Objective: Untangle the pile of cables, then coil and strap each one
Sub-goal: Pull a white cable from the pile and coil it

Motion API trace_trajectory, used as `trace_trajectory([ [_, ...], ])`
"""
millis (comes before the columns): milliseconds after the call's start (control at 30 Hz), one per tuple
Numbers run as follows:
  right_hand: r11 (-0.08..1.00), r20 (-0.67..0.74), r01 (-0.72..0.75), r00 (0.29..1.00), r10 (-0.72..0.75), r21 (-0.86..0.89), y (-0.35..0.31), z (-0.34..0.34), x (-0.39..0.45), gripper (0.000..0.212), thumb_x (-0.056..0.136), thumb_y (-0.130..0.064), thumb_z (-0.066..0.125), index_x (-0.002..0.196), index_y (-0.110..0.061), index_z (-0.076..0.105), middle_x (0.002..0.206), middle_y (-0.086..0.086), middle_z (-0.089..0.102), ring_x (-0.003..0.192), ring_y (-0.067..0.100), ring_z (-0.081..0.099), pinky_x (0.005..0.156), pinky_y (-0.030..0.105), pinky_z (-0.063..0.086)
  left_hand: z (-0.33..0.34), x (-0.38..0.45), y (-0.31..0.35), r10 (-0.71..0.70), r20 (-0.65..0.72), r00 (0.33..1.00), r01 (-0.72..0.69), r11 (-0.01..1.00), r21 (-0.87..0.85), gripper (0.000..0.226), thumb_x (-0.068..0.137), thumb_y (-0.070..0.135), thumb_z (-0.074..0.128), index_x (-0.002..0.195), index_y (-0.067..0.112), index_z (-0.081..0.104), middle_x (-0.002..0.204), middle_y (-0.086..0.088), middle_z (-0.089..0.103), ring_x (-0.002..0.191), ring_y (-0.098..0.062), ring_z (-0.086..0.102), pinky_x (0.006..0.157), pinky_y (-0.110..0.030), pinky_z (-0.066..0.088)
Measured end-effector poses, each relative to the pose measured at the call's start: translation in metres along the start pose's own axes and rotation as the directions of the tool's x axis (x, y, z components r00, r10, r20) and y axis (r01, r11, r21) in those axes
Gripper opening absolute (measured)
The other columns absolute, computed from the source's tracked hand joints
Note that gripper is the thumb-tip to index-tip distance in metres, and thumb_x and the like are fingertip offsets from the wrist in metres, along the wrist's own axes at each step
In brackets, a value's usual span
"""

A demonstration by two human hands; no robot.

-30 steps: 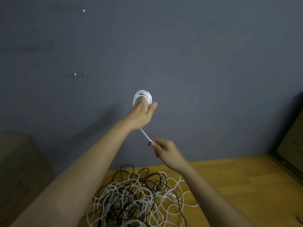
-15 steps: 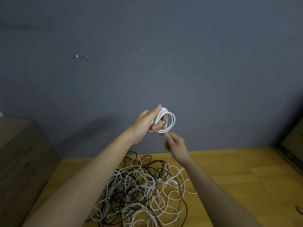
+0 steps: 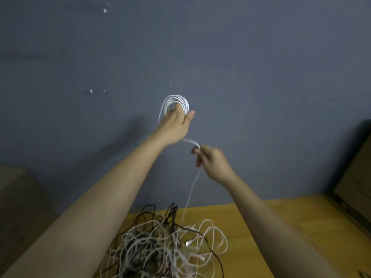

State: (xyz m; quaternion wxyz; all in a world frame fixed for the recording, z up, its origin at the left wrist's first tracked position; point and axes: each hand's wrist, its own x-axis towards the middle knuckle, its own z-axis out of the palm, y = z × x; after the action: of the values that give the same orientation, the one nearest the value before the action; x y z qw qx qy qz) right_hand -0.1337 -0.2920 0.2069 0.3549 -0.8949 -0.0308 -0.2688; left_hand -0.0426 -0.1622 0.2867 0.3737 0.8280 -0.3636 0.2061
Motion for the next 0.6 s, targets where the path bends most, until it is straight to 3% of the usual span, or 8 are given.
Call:
trace_trajectory([
  [67, 0.957, -0.243, 0.138, 0.967, -0.075, 0.254, -0.029, -0.033, 0.026, 0.021, 0.101, -0.016, 0.045, 0.092, -0.019, 0.064, 0.055, -0.01, 0.055, 0.052, 0.006, 0.047, 0.055, 0.019, 0.039, -0.008, 0.02, 0.006, -0.024, 0.034, 0.999, 0.025, 0.999, -0.035, 0.036, 0.102, 0.032, 0.038, 0.108, -0.003, 0.044, 0.117, -0.026, 0.057, 0.11, -0.036, 0.054, 0.094, -0.037, 0.038],
  [133, 0.918, -0.333, 0.189, 0.94, -0.067, 0.35, -0.047, -0.059, 0.048, 0.022, 0.101, -0.015, 0.044, 0.092, -0.017, 0.064, 0.053, -0.009, 0.055, 0.053, 0.005, 0.047, 0.054, 0.016, 0.038, -0.012, 0.03, 0.011, -0.04, 0.056, 0.998, 0.043, 0.998, -0.046, 0.032, 0.102, 0.033, 0.035, 0.102, 0.003, 0.044, 0.116, -0.023, 0.056, 0.109, -0.033, 0.053, 0.091, -0.035, 0.037],
  [167, 0.941, -0.282, 0.144, 0.958, -0.055, 0.307, -0.05, -0.068, 0.056, 0.023, 0.101, -0.016, 0.044, 0.093, -0.014, 0.065, 0.054, -0.009, 0.056, 0.053, 0.007, 0.048, 0.055, 0.017, 0.039, -0.013, 0.033, 0.013, -0.039, 0.048, 0.998, 0.041, 0.998, -0.045, 0.03, 0.103, 0.032, 0.035, 0.101, 0.003, 0.044, 0.117, -0.022, 0.055, 0.11, -0.032, 0.052, 0.092, -0.034, 0.036],
  [267, 0.994, 0.042, -0.092, 0.995, 0.095, -0.064, -0.032, -0.074, 0.061, 0.025, 0.101, -0.018, 0.042, 0.097, -0.007, 0.065, 0.059, -0.003, 0.06, 0.053, 0.01, 0.05, 0.061, 0.027, 0.043, -0.018, 0.037, 0.016, -0.013, 0.011, 1.0, 0.014, 0.999, -0.049, 0.023, 0.102, 0.024, 0.038, 0.091, 0.005, 0.043, 0.112, -0.022, 0.053, 0.108, -0.034, 0.05, 0.094, -0.036, 0.036],
  [300, 0.983, 0.043, -0.157, 0.986, 0.162, -0.098, -0.022, -0.074, 0.06, 0.025, 0.101, -0.017, 0.041, 0.096, -0.008, 0.064, 0.059, 0.0, 0.06, 0.054, 0.012, 0.052, 0.064, 0.028, 0.044, -0.019, 0.036, 0.015, -0.003, 0.014, 1.0, 0.004, 0.998, -0.068, 0.021, 0.102, 0.022, 0.039, 0.086, 0.008, 0.041, 0.106, -0.021, 0.053, 0.104, -0.034, 0.05, 0.093, -0.036, 0.037],
  [400, 0.959, -0.09, -0.279, 0.955, 0.282, 0.052, 0.001, -0.08, 0.06, 0.025, 0.101, -0.013, 0.04, 0.093, -0.006, 0.063, 0.056, 0.008, 0.058, 0.054, 0.022, 0.056, 0.063, 0.032, 0.049, -0.021, 0.028, 0.009, 0.012, 0.033, 0.999, -0.009, 0.996, -0.09, 0.023, 0.101, 0.02, 0.04, 0.082, 0.009, 0.038, 0.094, -0.013, 0.049, 0.095, -0.031, 0.05, 0.091, -0.036, 0.037],
  [533, 0.855, -0.248, -0.375, 0.844, 0.475, 0.359, 0.019, -0.087, 0.07, 0.025, 0.101, -0.01, 0.039, 0.112, 0.003, 0.058, 0.061, 0.01, 0.056, 0.049, 0.017, 0.058, 0.048, 0.025, 0.051, -0.024, 0.023, 0.001, -0.072, 0.042, 0.997, 0.079, 0.98, -0.185, 0.03, 0.102, 0.027, 0.039, 0.079, 0.007, 0.038, 0.085, -0.012, 0.045, 0.082, -0.026, 0.048, 0.089, -0.042, 0.041],
  [600, 0.857, -0.162, -0.5, 0.842, 0.515, 0.127, 0.027, -0.088, 0.069, 0.034, 0.099, -0.011, 0.044, 0.13, 0.001, 0.048, 0.089, 0.019, 0.063, 0.079, 0.03, 0.064, 0.07, 0.035, 0.055, -0.027, 0.021, 0.002, -0.051, 0.061, 0.997, 0.064, 0.97, -0.235, 0.032, 0.101, 0.029, 0.041, 0.078, 0.006, 0.037, 0.082, -0.012, 0.039, 0.078, -0.023, 0.043, 0.087, -0.045, 0.042],
])
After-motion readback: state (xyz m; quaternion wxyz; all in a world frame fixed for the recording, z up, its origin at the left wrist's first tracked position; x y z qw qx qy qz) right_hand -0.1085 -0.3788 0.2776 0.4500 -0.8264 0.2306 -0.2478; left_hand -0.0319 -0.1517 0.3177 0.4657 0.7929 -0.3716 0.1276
